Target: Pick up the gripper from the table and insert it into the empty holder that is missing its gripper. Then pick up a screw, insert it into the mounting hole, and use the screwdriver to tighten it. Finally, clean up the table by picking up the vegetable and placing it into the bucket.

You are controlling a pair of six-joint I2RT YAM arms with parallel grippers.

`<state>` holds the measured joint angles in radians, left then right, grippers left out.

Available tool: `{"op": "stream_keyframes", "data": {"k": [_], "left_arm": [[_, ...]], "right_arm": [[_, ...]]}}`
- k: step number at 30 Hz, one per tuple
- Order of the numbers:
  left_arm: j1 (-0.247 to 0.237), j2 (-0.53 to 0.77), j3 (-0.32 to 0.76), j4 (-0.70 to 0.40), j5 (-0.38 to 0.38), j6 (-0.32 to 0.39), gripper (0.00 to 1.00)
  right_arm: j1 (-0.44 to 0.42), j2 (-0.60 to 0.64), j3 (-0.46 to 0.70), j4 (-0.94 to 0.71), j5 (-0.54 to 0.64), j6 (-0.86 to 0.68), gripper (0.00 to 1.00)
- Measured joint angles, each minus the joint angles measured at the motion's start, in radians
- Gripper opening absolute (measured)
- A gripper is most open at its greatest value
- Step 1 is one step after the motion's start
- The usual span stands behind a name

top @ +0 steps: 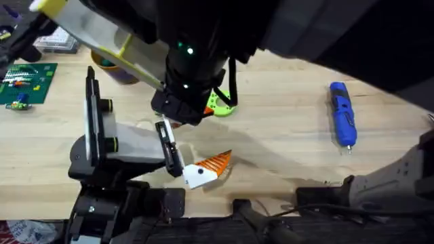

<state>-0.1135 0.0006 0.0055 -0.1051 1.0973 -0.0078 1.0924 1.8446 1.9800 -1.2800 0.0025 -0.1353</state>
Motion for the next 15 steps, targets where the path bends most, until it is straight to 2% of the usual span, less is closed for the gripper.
{"op": "stream_keyframes", "data": {"k": [15], "left_arm": [[0.000,0.000,0.000,0.000,0.001,0.000,0.986]], "right_arm": [[0.000,0.000,0.001,-0.027,0.000,0.000,0.009]]}}
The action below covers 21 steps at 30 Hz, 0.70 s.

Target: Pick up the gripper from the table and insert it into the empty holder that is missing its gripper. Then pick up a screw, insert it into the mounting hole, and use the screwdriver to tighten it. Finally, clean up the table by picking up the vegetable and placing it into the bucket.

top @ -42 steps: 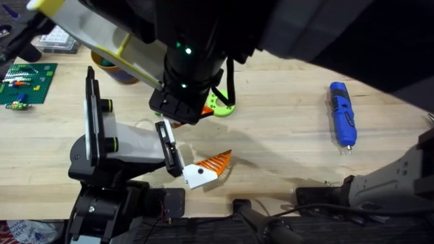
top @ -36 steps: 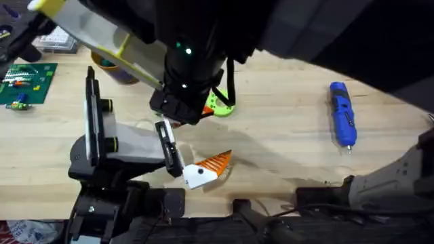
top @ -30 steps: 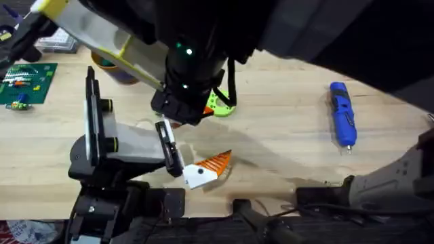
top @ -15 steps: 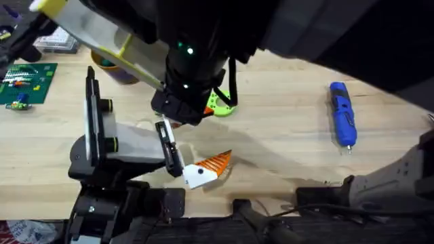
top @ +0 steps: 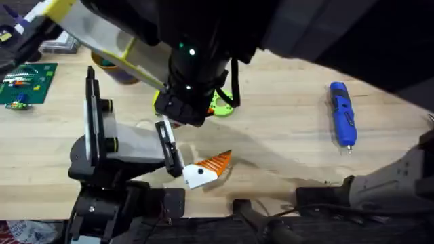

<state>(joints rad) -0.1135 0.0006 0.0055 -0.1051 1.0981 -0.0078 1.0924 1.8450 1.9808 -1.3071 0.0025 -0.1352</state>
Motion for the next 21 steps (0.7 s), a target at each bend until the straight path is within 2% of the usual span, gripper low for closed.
{"op": "stream_keyframes", "data": {"k": [21], "left_arm": [[0.000,0.000,0.000,0.000,0.001,0.000,0.986]], "right_arm": [[0.000,0.000,0.000,-0.002,0.057,0.003,0.009]]}}
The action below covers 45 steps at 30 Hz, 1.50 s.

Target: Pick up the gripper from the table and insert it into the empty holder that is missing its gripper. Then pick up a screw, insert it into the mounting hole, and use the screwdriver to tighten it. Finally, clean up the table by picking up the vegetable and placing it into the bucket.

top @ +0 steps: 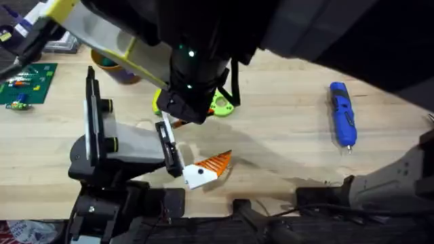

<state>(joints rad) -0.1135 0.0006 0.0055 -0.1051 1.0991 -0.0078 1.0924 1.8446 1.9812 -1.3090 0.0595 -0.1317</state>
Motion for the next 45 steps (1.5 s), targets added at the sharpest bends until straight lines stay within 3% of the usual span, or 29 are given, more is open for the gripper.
{"op": "stream_keyframes", "data": {"k": [45], "left_arm": [[0.000,0.000,0.000,0.000,0.000,0.000,0.986]], "right_arm": [[0.000,0.003,0.000,0.000,-0.050,0.000,0.009]]}}
